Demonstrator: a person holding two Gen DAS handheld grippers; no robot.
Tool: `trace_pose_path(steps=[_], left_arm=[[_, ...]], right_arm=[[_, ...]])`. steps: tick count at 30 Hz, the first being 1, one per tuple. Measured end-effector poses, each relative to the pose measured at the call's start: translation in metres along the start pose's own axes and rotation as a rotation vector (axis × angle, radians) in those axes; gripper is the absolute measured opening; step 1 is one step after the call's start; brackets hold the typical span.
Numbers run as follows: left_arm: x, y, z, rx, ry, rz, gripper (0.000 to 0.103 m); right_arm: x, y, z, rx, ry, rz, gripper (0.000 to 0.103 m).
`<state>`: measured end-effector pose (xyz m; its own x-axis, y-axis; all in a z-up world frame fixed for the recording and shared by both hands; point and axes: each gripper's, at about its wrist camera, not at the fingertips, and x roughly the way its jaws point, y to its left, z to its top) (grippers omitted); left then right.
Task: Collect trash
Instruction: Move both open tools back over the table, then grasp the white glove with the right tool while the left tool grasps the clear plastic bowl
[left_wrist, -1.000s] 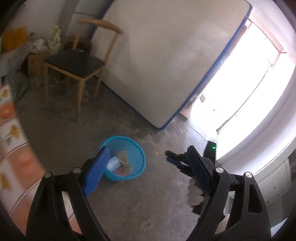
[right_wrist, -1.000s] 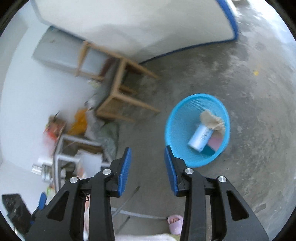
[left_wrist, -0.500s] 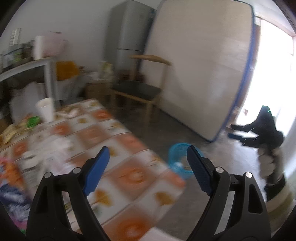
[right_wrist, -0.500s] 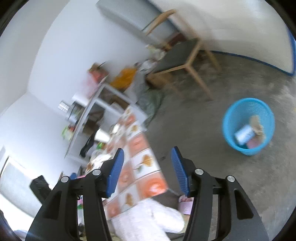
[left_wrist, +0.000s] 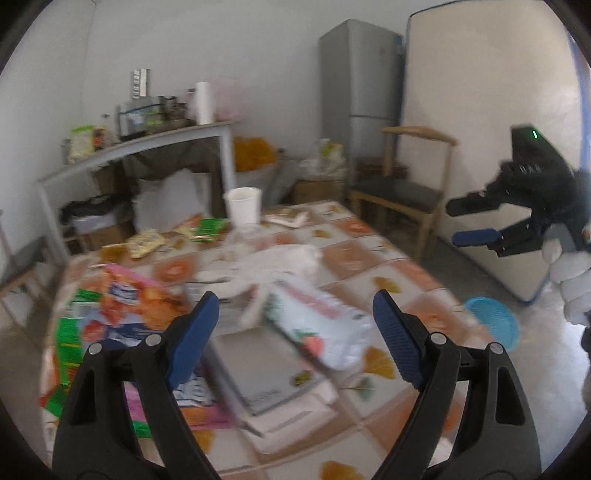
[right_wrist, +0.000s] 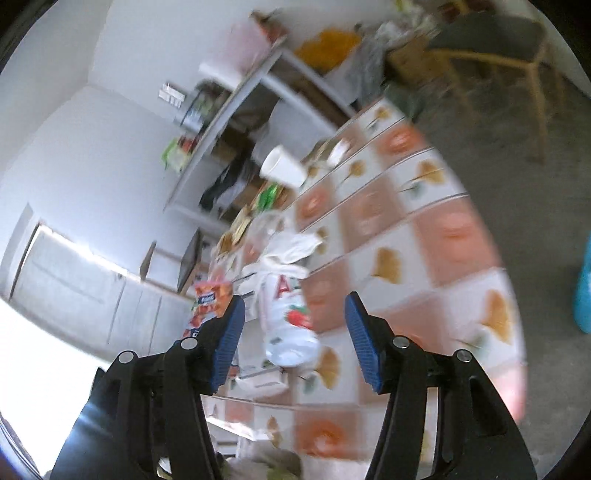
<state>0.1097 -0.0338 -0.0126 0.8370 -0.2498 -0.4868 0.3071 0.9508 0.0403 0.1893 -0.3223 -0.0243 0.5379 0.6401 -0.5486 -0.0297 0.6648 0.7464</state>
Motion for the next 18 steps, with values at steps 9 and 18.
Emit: trace_pose_path(steps=[9, 18], left_arm=[[0.02, 0.023, 0.016, -0.049, 0.016, 0.049, 0.08], [0.033, 0.082, 0.091, -0.125, 0.135, -0.111, 0.08]], right_arm=[[0.132, 0.023, 0.049, 0.049, 0.152, -0.074, 0.055], [0.18, 0.01, 0.053, 0.131, 0.242, -0.066, 0.055]])
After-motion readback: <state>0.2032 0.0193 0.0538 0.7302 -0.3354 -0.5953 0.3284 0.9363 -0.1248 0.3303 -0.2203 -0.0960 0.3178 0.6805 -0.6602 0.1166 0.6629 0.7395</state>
